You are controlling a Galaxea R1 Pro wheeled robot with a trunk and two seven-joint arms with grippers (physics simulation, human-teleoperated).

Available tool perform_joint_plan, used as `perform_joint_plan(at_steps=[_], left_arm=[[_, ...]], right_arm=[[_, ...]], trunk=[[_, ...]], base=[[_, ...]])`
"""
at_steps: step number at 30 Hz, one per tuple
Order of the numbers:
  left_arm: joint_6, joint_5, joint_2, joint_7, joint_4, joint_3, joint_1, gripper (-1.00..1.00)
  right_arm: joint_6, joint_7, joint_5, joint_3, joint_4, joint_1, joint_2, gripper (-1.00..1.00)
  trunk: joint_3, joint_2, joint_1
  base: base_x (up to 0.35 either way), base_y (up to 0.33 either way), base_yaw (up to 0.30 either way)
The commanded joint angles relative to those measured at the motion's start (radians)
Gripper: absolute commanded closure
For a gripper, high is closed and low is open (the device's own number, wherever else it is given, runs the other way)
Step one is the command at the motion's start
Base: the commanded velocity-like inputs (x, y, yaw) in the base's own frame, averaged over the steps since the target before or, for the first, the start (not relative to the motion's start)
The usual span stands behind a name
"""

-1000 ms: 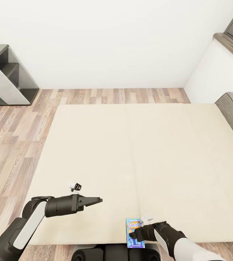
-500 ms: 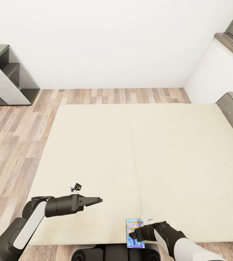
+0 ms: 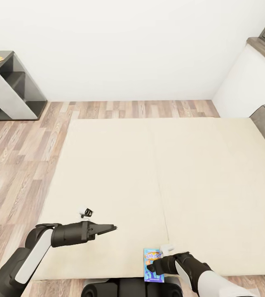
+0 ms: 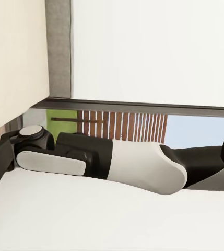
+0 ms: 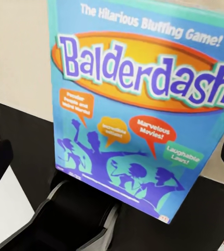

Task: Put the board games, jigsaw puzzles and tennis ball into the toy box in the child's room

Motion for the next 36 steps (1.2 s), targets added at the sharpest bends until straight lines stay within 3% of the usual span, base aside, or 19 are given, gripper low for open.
perform_joint_plan(at_steps=[1, 17, 36], left_arm=[[0.004, 0.002, 0.001, -0.002, 0.0, -0.001, -0.001, -1.0], [0.004, 0.003, 0.001, -0.002, 0.0, -0.001, -0.001, -1.0], [0.004, 0.003, 0.001, -0.002, 0.0, -0.001, -0.001, -1.0]], right_arm=[[0.004, 0.004, 0.01, 0.001, -0.003, 0.0, 0.0, -1.0], [0.004, 0.004, 0.009, 0.001, -0.003, 0.0, 0.0, -1.0], [0.004, 0.004, 0.01, 0.001, -0.003, 0.0, 0.0, -1.0]], trunk=[[-0.001, -0.001, 0.001], [-0.001, -0.001, 0.001], [-0.001, -0.001, 0.001]], base=[[0.0, 0.209, 0.0], [0.0, 0.058, 0.0], [0.0, 0.209, 0.0]])
